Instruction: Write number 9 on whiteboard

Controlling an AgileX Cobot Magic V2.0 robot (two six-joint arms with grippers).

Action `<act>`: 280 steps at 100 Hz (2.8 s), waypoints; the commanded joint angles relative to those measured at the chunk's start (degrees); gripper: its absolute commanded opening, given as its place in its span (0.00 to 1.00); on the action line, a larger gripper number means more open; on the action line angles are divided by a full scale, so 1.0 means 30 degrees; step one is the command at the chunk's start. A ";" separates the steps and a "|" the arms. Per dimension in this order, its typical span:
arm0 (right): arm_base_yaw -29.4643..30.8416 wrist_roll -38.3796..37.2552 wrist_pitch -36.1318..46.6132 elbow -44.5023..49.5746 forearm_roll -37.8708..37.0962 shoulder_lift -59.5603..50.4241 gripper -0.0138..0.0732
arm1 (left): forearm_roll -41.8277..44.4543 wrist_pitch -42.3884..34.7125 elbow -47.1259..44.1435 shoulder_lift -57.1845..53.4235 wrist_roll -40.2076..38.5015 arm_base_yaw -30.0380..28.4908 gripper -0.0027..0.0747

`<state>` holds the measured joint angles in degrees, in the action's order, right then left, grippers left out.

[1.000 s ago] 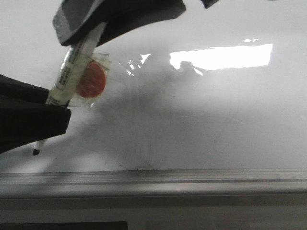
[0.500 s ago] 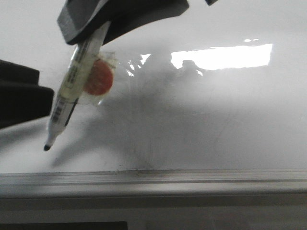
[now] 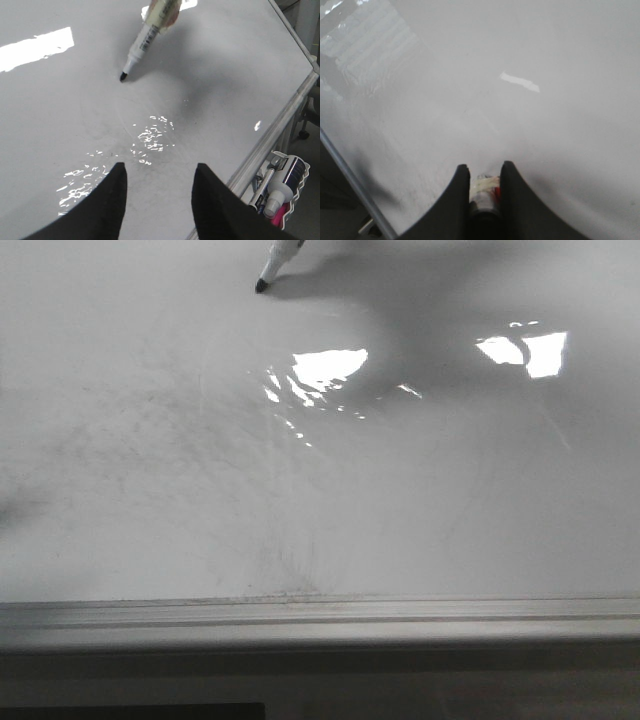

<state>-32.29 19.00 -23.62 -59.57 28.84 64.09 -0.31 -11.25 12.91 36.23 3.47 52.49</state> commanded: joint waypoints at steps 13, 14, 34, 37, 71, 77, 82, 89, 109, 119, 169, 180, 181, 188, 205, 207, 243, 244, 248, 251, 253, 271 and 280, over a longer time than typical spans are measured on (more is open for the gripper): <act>-0.0300 0.0209 0.1522 -0.0934 0.0277 0.1836 0.09 | -0.0215 -0.1532 0.0584 -0.0006 0.0002 -0.0064 0.40; -0.0368 0.0209 0.1382 -0.0934 0.0277 0.2019 0.09 | -0.0215 -0.1532 0.0584 -0.0006 0.0002 -0.0064 0.40; -0.0393 0.0209 -0.0392 -0.0808 -0.0586 0.1747 0.09 | -0.0256 -0.1532 0.0584 -0.0006 0.0002 -0.0064 0.40; -0.0125 0.0209 -0.0355 -0.0946 -0.0664 0.1413 0.09 | -0.0256 -0.1532 0.0584 -0.0006 0.0002 -0.0064 0.40; 0.0851 0.0209 -0.0678 -0.2099 -0.0703 0.1023 0.09 | -0.0328 -0.1532 0.0584 -0.0006 0.0002 -0.0064 0.40; 0.0810 0.0128 -0.1610 -0.1358 -0.0617 0.1023 0.09 | -0.0328 -0.1532 0.0584 -0.0006 0.0002 -0.0064 0.40; 0.0721 -0.0043 -0.2194 -0.0450 -0.0537 0.1023 0.09 | -0.0328 -0.1532 0.0584 -0.0006 0.0002 -0.0064 0.40; 0.0288 -0.0167 -0.1957 0.0999 -0.0497 0.0988 0.09 | -0.0328 -0.1532 0.0584 -0.0006 0.0002 -0.0064 0.40; -0.1347 -0.0167 -0.1103 0.1438 -0.0168 0.0402 0.09 | -0.0280 -0.1532 0.0584 0.0096 0.0002 0.0010 0.40; -0.2678 -0.0167 -0.0934 0.0911 0.0082 0.0291 0.09 | 0.0491 -0.1696 0.0584 0.0805 0.0002 0.0278 0.40; -0.6259 -0.1153 0.1531 0.0819 0.0912 0.1421 0.09 | 0.0797 -0.6768 0.0584 0.5382 0.0002 0.1354 0.44; -0.6259 -0.1153 0.1866 0.0819 0.1112 0.1421 0.09 | 0.0797 -0.6689 0.0584 0.5382 0.0002 0.1354 0.44; -0.6259 -0.1153 0.1866 0.0819 0.1112 0.1421 0.09 | 0.0797 -0.6689 0.0584 0.5382 0.0002 0.1354 0.44; -0.6259 -0.1153 0.1866 0.0819 0.1156 0.1421 0.09 | 0.0797 -0.6586 0.0584 0.5382 0.0002 0.1354 0.39; -0.6259 -0.1153 0.1699 0.0819 0.1156 0.1421 0.09 | 0.0797 -0.6631 0.0584 0.5382 0.0002 0.1354 0.06; -0.6259 -0.1153 0.1699 0.0819 0.1156 0.1421 0.09 | 0.0797 -0.6631 0.0584 0.5382 0.0002 0.1354 0.04; -0.6225 -0.1153 0.1864 0.0819 0.0569 0.1421 0.49 | -0.0571 -0.6631 0.0584 0.5318 -0.0675 0.1354 0.01; -0.6225 -0.1153 0.1905 0.0819 0.0569 0.1421 0.50 | -0.0745 -0.6631 0.0584 0.5318 -0.0675 0.1354 0.01; -0.6189 -0.1153 0.1906 0.0819 0.0569 0.1421 0.56 | -0.1919 -0.6657 0.0584 0.5306 -0.0675 0.1354 0.01; -0.6189 -0.1153 0.1906 0.0819 0.0569 0.1421 0.57 | -0.2842 -0.6657 0.0584 0.5273 -0.0675 0.1354 0.01; -0.6189 -0.1153 0.1906 0.0819 0.0569 0.1421 0.58 | -0.3574 -0.6657 0.0584 0.5273 -0.0675 0.1354 0.01; -0.6189 -0.1153 0.1829 0.0819 0.0569 0.1345 0.58 | -0.7941 -0.6623 0.0584 0.5227 -0.0675 0.1354 0.01; -0.6189 -0.1153 0.1663 0.0819 0.0569 0.1345 0.58 | -0.9875 -0.6623 0.0584 0.5227 -0.0675 0.1354 0.01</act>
<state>-50.95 15.26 -21.16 -55.06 30.27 69.47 -23.91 -26.46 12.91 52.49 1.99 56.22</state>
